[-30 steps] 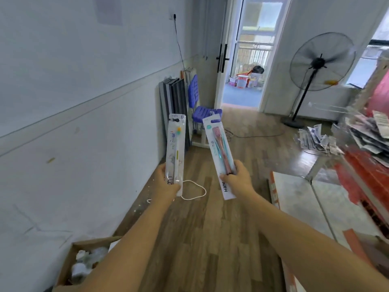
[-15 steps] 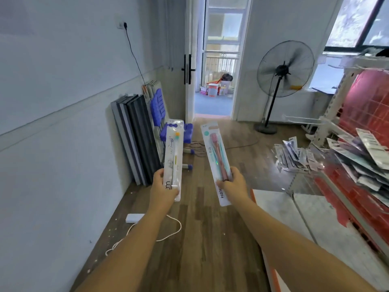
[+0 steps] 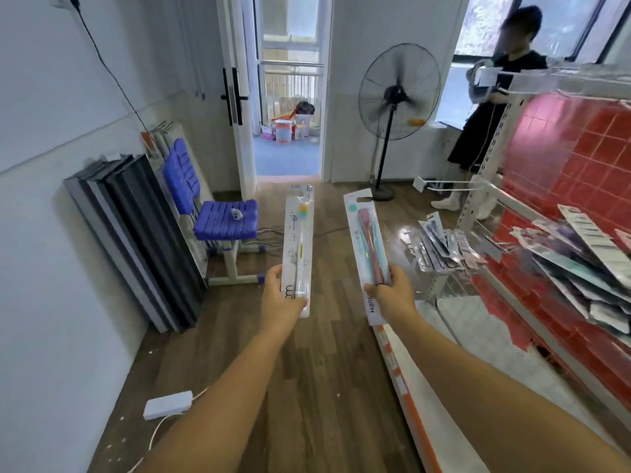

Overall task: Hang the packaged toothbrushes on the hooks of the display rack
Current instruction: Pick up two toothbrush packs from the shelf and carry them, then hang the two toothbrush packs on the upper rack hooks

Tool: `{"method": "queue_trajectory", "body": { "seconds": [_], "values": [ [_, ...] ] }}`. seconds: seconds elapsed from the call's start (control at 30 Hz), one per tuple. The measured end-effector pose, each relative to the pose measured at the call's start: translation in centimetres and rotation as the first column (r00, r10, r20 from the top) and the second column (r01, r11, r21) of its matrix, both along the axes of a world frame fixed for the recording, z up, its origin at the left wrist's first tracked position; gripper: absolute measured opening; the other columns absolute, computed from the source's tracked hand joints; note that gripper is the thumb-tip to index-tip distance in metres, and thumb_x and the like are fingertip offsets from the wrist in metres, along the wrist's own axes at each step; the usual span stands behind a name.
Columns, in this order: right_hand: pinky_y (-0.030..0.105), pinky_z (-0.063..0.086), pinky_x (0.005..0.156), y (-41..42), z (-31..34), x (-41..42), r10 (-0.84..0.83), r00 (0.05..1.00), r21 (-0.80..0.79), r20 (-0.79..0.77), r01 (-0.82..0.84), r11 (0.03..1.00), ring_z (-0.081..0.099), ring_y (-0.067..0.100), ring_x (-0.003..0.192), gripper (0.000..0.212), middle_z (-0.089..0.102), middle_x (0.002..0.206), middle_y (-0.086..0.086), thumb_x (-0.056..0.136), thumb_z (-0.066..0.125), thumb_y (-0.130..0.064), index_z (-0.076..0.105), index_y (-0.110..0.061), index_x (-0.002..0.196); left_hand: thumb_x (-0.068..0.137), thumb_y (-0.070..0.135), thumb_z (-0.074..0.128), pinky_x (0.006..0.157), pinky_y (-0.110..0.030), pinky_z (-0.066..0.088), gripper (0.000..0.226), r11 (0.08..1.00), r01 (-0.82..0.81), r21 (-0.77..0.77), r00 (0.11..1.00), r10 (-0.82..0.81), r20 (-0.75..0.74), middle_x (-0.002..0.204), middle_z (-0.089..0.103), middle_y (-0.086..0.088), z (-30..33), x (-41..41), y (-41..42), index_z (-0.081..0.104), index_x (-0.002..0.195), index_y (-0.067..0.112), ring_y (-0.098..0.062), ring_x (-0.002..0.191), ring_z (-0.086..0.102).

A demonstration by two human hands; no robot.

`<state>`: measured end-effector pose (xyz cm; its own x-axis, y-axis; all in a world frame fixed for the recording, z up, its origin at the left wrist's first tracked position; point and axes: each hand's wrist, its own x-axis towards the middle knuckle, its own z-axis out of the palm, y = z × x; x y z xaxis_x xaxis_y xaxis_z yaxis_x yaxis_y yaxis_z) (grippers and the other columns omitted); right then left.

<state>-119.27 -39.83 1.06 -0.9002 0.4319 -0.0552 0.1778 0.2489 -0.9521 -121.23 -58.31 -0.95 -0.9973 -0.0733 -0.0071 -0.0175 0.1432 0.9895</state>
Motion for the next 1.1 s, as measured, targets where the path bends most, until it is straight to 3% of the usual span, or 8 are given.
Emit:
{"method": "queue_trajectory", "body": {
  "seconds": [0.07,0.23,0.37,0.53,0.67,0.77,0.97,1.1],
  "values": [
    [0.04,0.049,0.076,0.0,-0.2,-2.4,-0.055,0.998,-0.028,-0.008,0.054,0.998,0.058,0.031,0.095,0.026,0.056,0.1,0.009,0.082,0.064,-0.001,0.048,-0.012,0.1,0.076,-0.006,0.068,0.068,-0.019,0.049,0.065,0.999,0.047,-0.012,0.999,-0.047,0.003,0.129,0.053,-0.006,-0.1,-3.4,0.3,0.038,0.129,0.019,-0.015,0.105,0.054],
    [0.035,0.046,0.078,-0.5,-0.3,-7.8,-0.168,0.986,-0.121,-0.023,0.164,0.979,0.055,0.026,0.099,0.038,0.054,0.109,0.008,0.084,0.062,0.0,0.048,-0.007,0.119,0.079,-0.007,0.065,0.057,-0.018,0.049,0.066,0.985,0.171,0.006,0.984,-0.171,0.055,0.131,0.049,-0.005,-0.6,-10.6,1.5,0.035,0.132,0.02,-0.022,0.115,0.052],
    [0.035,0.046,0.078,-0.3,-0.5,-10.0,-0.251,0.968,-0.108,-0.023,0.247,0.963,0.055,0.025,0.097,0.032,0.054,0.105,0.005,0.083,0.063,-0.002,0.047,-0.013,0.109,0.079,-0.009,0.064,0.054,-0.015,0.046,0.066,0.966,0.26,0.005,0.964,-0.26,0.061,0.119,0.048,0.002,-1.1,-14.5,3.5,0.036,0.132,0.017,-0.018,0.109,0.051],
    [0.031,0.046,0.082,2.4,-0.2,-10.2,-0.318,0.948,-0.096,-0.005,0.316,0.944,0.053,0.017,0.098,0.04,0.052,0.103,-0.005,0.083,0.064,-0.003,0.048,-0.019,0.117,0.075,-0.013,0.066,0.058,-0.02,0.046,0.065,0.925,0.376,0.052,0.924,-0.378,0.053,0.115,0.051,-0.001,-2.0,-16.9,8.0,0.038,0.126,0.018,-0.019,0.101,0.054],
    [0.038,0.046,0.09,6.3,0.6,-9.6,-0.439,0.898,-0.101,0.009,0.438,0.894,0.049,0.017,0.101,0.048,0.05,0.11,-0.001,0.084,0.063,-0.001,0.046,-0.013,0.127,0.076,-0.015,0.063,0.063,-0.025,0.05,0.061,0.863,0.486,0.141,0.865,-0.498,0.063,0.103,0.054,0.003,-1.8,-17.0,12.9,0.039,0.119,0.021,-0.011,0.085,0.057],
    [0.04,0.045,0.093,9.1,1.0,-8.4,-0.518,0.856,-0.105,-0.001,0.515,0.851,0.052,0.023,0.107,0.048,0.053,0.113,0.004,0.083,0.063,0.002,0.047,-0.01,0.126,0.075,-0.017,0.062,0.063,-0.027,0.05,0.062,0.823,0.538,0.184,0.83,-0.555,0.057,0.104,0.054,0.004,-1.5,-16.6,16.7,0.038,0.114,0.025,-0.014,0.09,0.057],
    [0.033,0.045,0.078,15.2,1.8,-5.4,-0.667,0.743,-0.141,-0.057,0.656,0.742,0.056,0.026,0.098,0.043,0.056,0.103,0.006,0.08,0.063,0.006,0.051,-0.007,0.119,0.074,-0.012,0.066,0.082,-0.044,0.054,0.065,0.729,0.665,0.162,0.73,-0.681,0.063,0.109,0.056,-0.001,-0.7,-15.4,24.7,0.039,0.118,0.027,-0.019,0.097,0.057],
    [0.026,0.045,0.066,19.4,2.4,-2.9,-0.727,0.681,-0.131,-0.091,0.715,0.686,0.055,0.023,0.087,0.035,0.056,0.093,0.005,0.08,0.063,0.006,0.053,-0.007,0.11,0.075,-0.013,0.065,0.068,-0.028,0.051,0.064,0.657,0.73,0.187,0.671,-0.742,-0.012,0.105,0.056,-0.001,0.9,-13.1,30.4,0.04,0.125,0.018,-0.015,0.09,0.057]
  ]
}}
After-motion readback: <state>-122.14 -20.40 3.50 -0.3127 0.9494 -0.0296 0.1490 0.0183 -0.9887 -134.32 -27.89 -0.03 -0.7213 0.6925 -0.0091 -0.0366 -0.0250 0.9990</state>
